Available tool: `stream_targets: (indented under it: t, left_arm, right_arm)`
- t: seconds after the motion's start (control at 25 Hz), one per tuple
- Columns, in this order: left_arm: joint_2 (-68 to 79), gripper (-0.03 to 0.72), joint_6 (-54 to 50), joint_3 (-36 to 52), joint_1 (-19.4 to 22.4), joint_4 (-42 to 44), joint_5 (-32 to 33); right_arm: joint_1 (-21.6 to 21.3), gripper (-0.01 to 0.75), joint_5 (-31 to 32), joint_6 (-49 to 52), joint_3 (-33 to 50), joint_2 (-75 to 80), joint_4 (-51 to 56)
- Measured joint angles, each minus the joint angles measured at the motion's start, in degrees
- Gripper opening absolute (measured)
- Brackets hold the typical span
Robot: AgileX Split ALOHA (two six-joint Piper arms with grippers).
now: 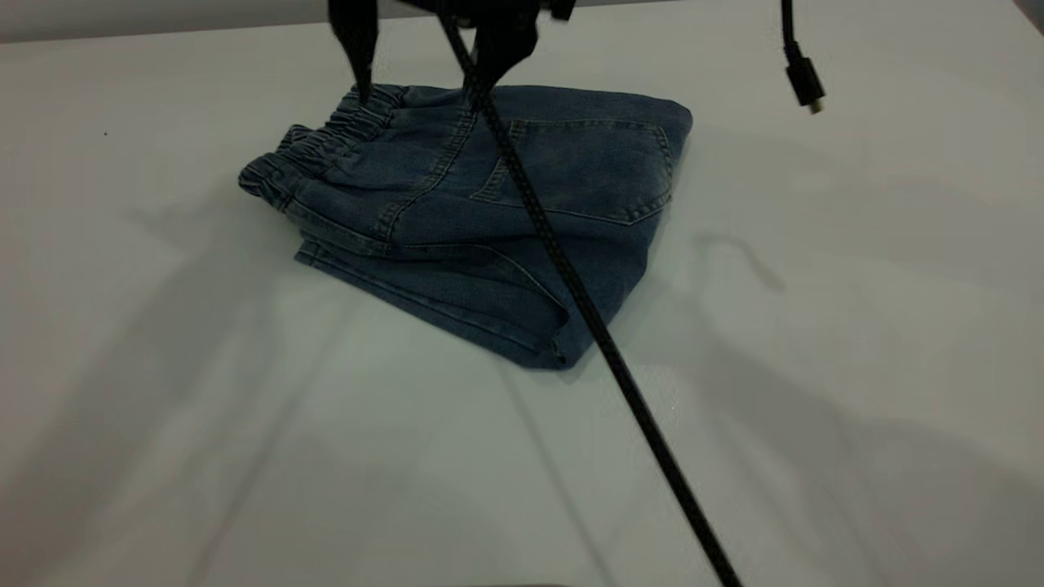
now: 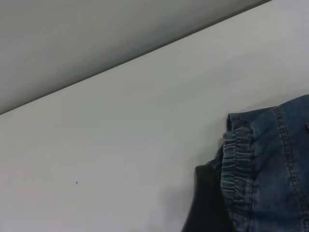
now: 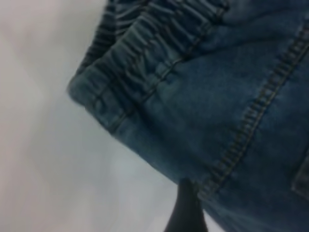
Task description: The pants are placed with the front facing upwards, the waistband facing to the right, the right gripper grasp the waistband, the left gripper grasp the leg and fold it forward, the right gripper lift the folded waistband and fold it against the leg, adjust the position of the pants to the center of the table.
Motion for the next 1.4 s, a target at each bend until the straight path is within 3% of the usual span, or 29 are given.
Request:
stream_targets:
  t: [0.24, 0.44, 0.6, 0.72, 1.2, 1.4]
  left_arm:
    - [0.0, 0.459, 0.0, 0.0, 0.0, -0.8, 0.2]
    - [0.0, 0.457, 0.4, 0.0, 0.0, -3.4, 0.4]
    - [0.0, 0.453, 1.2, 0.0, 0.0, -3.8, 0.6]
    - [0.0, 0.454, 1.4, 0.0, -0.1, -3.9, 0.7]
    - [0.0, 0.452, 1.5, 0.0, -0.1, -3.9, 1.0]
    - [0.0, 0.452, 1.5, 0.0, -0.1, -3.9, 1.0]
  right_arm:
    - [-0.2, 0.494, 2.9, 16.1, -9.6, 9.4, 4.1]
    - [-1.7, 0.488, 2.9, 34.5, -11.3, 14.5, 3.8]
    - [-1.7, 0.465, 2.8, 38.0, -11.7, 16.2, 3.6]
    - [-1.1, 0.456, 3.6, 36.5, -12.0, 16.6, 3.1]
    - [3.1, 0.450, 13.9, 11.1, -12.7, 17.0, -0.2]
    - [4.6, 0.451, 15.3, 4.3, -12.7, 17.0, -1.8]
